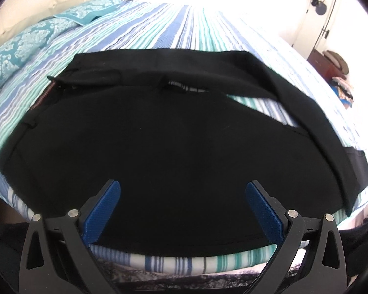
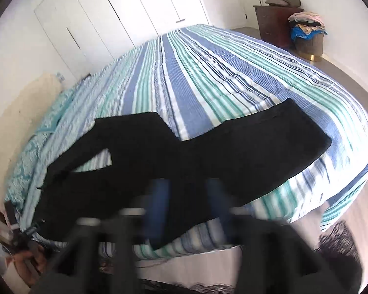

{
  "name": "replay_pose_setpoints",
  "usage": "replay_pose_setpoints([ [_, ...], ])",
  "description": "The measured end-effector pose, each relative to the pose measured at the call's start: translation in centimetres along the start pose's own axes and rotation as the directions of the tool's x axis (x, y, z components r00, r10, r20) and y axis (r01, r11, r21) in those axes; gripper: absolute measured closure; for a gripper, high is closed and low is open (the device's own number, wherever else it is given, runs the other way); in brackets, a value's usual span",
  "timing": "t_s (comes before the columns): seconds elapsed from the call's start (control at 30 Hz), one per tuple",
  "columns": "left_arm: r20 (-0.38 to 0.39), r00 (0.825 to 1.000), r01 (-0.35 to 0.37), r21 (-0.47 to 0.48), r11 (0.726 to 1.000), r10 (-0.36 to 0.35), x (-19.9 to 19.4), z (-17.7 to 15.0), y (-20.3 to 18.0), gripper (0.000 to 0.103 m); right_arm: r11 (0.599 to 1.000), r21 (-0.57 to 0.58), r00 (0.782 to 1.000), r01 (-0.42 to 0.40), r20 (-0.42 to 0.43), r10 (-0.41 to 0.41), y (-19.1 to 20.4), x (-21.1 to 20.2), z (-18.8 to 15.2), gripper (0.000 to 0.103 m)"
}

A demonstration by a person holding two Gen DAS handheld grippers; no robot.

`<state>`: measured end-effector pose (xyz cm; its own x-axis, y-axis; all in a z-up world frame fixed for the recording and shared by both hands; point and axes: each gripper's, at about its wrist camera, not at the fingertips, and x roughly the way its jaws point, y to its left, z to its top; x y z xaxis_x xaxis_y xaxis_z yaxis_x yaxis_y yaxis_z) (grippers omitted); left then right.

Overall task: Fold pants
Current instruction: 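Lift the held hem with the right tool toward the waistband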

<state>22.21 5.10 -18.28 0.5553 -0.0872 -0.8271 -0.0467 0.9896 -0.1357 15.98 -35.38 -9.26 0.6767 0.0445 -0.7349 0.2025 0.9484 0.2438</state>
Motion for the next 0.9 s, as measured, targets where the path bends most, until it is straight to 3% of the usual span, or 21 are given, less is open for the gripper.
replay_pose_setpoints([
  [0.07, -0.01, 1.0, -0.004, -0.015, 1.0, 0.004, 0.3, -0.2, 0.3, 0.001, 1.0, -0.002, 0.999, -0.028, 0.042, 0.028, 1.5, -0.2, -1.9, 0.0],
  [0.2, -0.016, 1.0, 0.007, -0.055, 0.998, -0.008, 0.4, -0.4, 0.9, 0.001, 0.99, -0.128, 0.998, -0.053, -0.034, 0.049, 5.8, 0.7, -5.8, 0.0],
  [0.3, -0.005, 1.0, 0.029, -0.079, 0.996, -0.029, 0.1, -0.2, 1.3, 0.001, 0.972, -0.213, 0.991, -0.098, -0.109, 0.076, 8.8, 1.8, -7.4, 0.0],
  [0.4, 0.001, 0.999, 0.036, -0.093, 0.995, -0.036, -0.2, 0.0, 1.6, 0.001, 0.951, -0.291, 0.989, -0.102, -0.13, 0.066, 10.2, 2.0, -8.5, 0.0],
  [0.53, 0.005, 1.0, 0.031, -0.092, 0.995, -0.03, -0.4, 0.2, 1.9, 0.001, 0.932, -0.361, 1.0, -0.021, -0.027, 0.012, 10.9, 0.8, -8.6, 0.0],
  [0.6, 0.01, 1.0, 0.025, -0.088, 0.996, -0.025, -0.6, 0.3, 2.0, 0.001, 0.928, -0.366, 0.994, 0.069, 0.108, -0.031, 11.5, -1.1, -8.5, 0.0],
  [0.63, 0.012, 1.0, 0.025, -0.09, 0.996, -0.024, -0.7, 0.4, 2.1, 0.001, 0.942, -0.326, 0.986, 0.081, 0.166, -0.027, 11.3, -2.0, -8.2, 0.0],
  [0.67, 0.013, 1.0, 0.028, -0.093, 0.995, -0.027, -0.8, 0.4, 2.2, 0.001, 0.961, -0.275, 0.986, 0.029, 0.166, 0.018, 10.8, -2.3, -7.8, 0.0],
  [0.7, 0.014, 0.999, 0.031, -0.097, 0.995, -0.03, -0.8, 0.4, 2.4, 0.001, 0.98, -0.166, 0.984, -0.113, 0.116, 0.133, 9.4, -1.9, -7.2, 0.0],
  [0.73, 0.015, 0.999, 0.034, -0.104, 0.994, -0.032, -0.8, 0.5, 2.5, 0.001, 0.956, 0.001, 0.955, -0.294, 0.041, 0.293, 7.4, -0.7, -6.6, 0.0],
  [0.77, 0.015, 0.999, 0.035, -0.107, 0.994, -0.034, -0.9, 0.6, 2.7, 0.001, 0.91, 0.172, 0.923, -0.377, -0.009, 0.384, 5.6, 0.7, -6.2, 0.0],
  [0.83, 0.016, 0.999, 0.041, -0.117, 0.992, -0.039, -0.9, 0.6, 2.9, 0.001, 0.84, 0.412, 0.916, -0.354, -0.027, 0.4, 2.9, 2.5, -6.3, 0.0],
  [0.9, 0.014, 0.999, 0.042, -0.123, 0.992, -0.04, -0.8, 0.6, 3.0, 0.001, 0.81, 0.458, 0.911, -0.366, -0.002, 0.413, 2.2, 2.9, -6.0, 0.0],
])
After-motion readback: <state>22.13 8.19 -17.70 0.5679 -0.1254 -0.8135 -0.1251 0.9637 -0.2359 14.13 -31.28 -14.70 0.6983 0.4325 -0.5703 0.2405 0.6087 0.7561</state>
